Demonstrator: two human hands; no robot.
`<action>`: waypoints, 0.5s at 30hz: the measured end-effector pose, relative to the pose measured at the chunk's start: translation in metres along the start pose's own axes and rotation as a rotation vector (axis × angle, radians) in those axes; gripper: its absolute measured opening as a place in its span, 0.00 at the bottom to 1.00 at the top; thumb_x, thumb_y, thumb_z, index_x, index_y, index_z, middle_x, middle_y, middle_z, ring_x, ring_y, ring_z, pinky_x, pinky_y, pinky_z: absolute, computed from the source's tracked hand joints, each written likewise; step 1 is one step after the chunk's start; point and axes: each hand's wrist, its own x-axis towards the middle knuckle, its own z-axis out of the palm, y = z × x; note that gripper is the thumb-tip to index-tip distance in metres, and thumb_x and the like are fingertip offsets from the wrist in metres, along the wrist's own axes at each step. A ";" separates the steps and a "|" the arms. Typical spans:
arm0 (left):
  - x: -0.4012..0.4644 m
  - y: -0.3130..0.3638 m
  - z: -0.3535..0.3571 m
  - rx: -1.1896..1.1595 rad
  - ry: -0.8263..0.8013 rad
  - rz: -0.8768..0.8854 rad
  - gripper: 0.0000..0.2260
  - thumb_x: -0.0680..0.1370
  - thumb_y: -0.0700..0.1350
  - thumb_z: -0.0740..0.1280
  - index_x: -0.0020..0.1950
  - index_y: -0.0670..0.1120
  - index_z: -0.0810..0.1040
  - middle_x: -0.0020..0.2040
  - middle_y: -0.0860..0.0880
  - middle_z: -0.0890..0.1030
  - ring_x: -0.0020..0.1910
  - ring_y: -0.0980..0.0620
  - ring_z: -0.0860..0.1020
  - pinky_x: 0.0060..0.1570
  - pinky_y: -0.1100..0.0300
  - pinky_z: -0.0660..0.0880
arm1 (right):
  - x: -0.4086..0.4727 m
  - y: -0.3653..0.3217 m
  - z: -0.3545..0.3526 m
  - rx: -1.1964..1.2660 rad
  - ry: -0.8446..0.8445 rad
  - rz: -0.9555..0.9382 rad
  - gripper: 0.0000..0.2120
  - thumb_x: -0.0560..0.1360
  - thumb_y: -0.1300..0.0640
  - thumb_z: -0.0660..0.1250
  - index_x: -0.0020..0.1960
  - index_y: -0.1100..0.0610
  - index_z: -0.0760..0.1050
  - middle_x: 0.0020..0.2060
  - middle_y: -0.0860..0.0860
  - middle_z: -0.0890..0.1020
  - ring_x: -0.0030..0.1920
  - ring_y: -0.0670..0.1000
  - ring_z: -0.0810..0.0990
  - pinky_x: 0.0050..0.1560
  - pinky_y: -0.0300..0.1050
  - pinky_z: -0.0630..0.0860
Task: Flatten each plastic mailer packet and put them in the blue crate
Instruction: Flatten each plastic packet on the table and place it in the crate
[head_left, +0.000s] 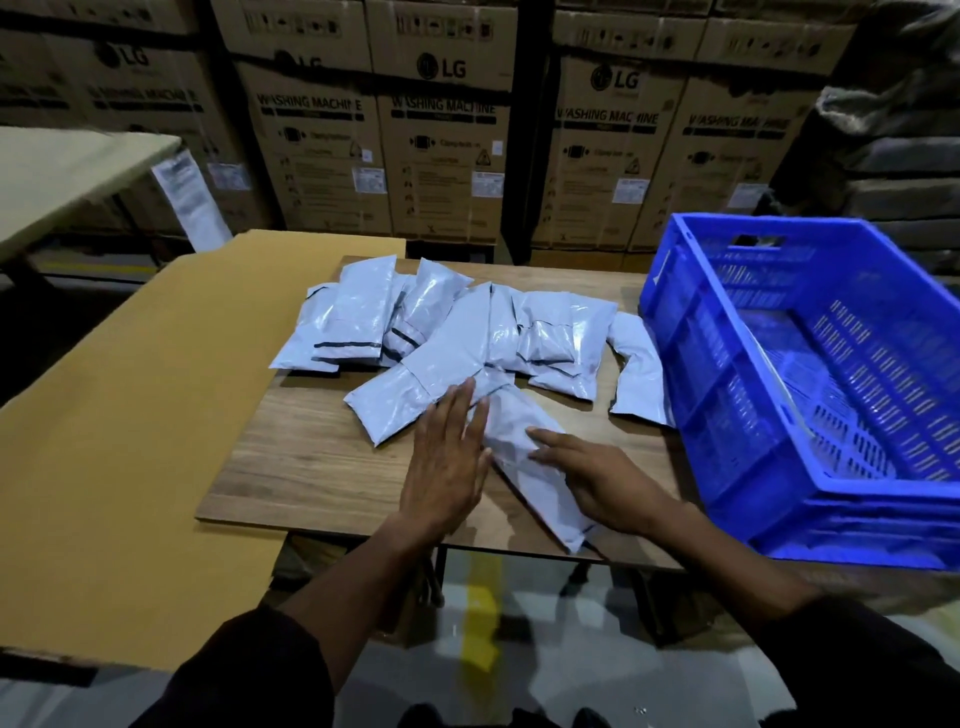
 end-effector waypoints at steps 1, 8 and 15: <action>-0.002 -0.002 0.002 -0.001 -0.045 0.015 0.27 0.83 0.49 0.54 0.81 0.43 0.57 0.82 0.42 0.53 0.81 0.42 0.53 0.77 0.44 0.55 | 0.001 0.004 -0.002 0.114 -0.006 0.063 0.28 0.69 0.68 0.58 0.66 0.54 0.78 0.70 0.47 0.75 0.65 0.49 0.78 0.58 0.48 0.79; -0.021 -0.003 0.029 0.078 -0.420 0.053 0.29 0.81 0.60 0.51 0.79 0.47 0.61 0.81 0.43 0.60 0.75 0.40 0.65 0.66 0.43 0.69 | 0.009 0.031 -0.026 0.109 -0.305 0.424 0.27 0.70 0.68 0.61 0.65 0.47 0.80 0.59 0.41 0.81 0.45 0.34 0.81 0.48 0.31 0.74; -0.015 0.020 0.031 0.114 -0.106 0.062 0.18 0.81 0.54 0.58 0.64 0.46 0.77 0.61 0.45 0.78 0.59 0.43 0.75 0.61 0.46 0.68 | 0.014 0.008 0.034 -0.062 -0.181 0.457 0.26 0.77 0.45 0.55 0.71 0.55 0.71 0.68 0.56 0.76 0.67 0.59 0.73 0.64 0.53 0.69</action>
